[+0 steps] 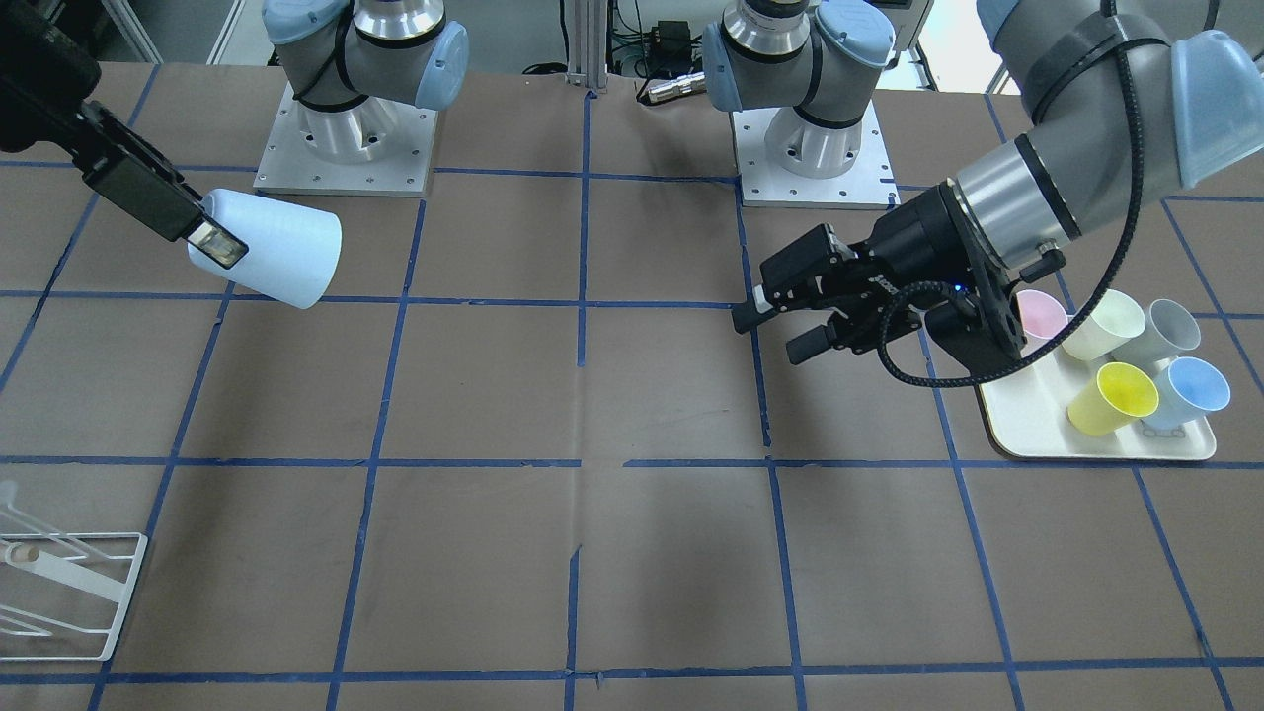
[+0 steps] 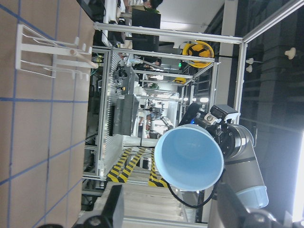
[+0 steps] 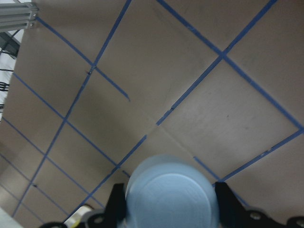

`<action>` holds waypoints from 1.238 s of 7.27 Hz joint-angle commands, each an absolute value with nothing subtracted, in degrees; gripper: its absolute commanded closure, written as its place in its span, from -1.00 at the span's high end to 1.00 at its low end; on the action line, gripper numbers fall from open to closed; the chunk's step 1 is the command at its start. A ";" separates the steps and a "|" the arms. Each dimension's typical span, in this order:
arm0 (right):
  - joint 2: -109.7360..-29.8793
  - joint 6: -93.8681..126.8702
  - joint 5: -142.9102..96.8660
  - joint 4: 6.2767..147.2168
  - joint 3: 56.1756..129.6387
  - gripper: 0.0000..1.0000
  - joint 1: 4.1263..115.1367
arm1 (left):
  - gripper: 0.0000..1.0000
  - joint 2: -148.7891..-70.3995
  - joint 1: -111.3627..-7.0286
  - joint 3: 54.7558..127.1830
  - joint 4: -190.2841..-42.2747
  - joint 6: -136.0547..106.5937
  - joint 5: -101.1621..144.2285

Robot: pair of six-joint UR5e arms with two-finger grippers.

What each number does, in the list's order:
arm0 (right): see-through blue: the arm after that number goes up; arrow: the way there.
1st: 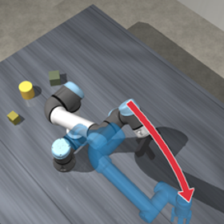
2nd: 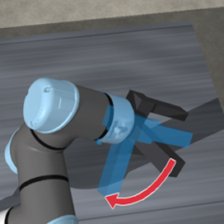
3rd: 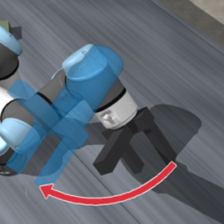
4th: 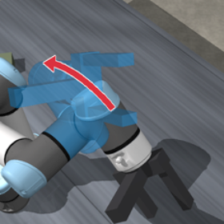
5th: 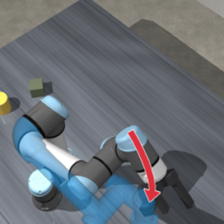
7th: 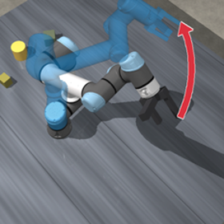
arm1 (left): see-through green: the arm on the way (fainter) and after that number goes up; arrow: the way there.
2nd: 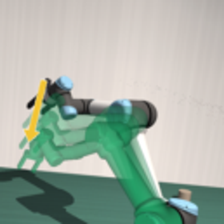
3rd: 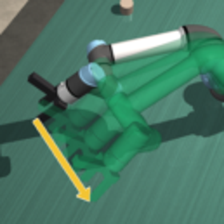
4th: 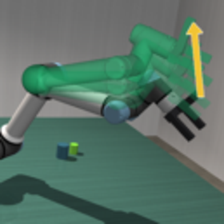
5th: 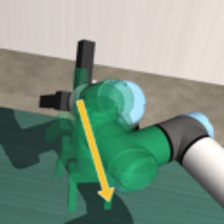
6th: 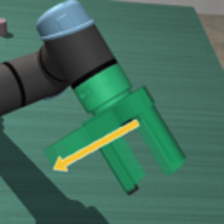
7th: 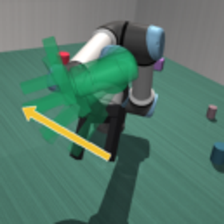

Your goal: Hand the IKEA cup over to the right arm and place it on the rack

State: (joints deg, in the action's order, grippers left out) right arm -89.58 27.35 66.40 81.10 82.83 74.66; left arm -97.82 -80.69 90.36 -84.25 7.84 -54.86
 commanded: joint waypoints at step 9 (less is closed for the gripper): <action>-78.41 -8.66 95.10 100.69 83.58 -1.00 71.21 | 1.00 -92.46 -88.86 82.52 -94.13 8.53 -94.22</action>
State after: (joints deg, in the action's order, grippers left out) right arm -80.41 -3.93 94.81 96.42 83.56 73.13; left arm -92.85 -88.99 82.26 -93.69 8.54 -93.70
